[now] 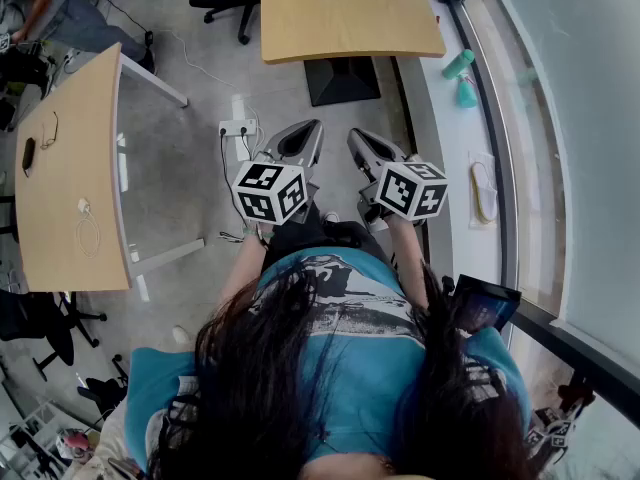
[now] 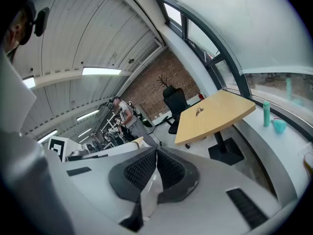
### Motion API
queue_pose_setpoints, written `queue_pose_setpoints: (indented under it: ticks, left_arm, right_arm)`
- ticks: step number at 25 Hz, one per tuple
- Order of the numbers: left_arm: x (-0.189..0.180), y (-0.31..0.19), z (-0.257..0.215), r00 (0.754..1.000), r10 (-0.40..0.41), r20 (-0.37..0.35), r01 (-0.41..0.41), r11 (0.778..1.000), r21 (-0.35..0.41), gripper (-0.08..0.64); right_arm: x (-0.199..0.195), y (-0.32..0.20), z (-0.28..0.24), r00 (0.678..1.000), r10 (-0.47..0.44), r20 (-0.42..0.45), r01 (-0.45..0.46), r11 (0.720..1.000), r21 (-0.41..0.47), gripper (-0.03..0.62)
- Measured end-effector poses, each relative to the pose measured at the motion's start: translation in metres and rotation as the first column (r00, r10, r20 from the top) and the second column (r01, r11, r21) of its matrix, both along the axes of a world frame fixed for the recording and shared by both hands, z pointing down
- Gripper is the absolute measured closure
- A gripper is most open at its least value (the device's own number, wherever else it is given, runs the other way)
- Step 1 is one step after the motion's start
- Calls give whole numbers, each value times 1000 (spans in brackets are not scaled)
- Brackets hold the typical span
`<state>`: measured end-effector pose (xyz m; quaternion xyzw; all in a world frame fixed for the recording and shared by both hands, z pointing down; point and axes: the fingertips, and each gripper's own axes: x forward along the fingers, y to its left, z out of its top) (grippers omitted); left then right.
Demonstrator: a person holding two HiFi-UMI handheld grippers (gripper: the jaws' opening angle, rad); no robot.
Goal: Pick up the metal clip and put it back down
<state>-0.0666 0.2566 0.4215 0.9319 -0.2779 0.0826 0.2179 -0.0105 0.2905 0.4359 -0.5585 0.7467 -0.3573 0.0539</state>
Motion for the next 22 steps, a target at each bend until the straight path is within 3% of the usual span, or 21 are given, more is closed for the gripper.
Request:
queue_pose_setpoints:
  ticks: [10, 22]
  left_arm:
    - [29, -29, 8, 999, 32, 13, -32, 999, -9, 557]
    - [56, -148, 8, 996, 85, 25, -85, 996, 4, 557]
  right_arm:
    - [30, -26, 7, 999, 40, 10, -40, 999, -14, 577]
    - [58, -139, 8, 995, 101, 3, -101, 994, -34, 577]
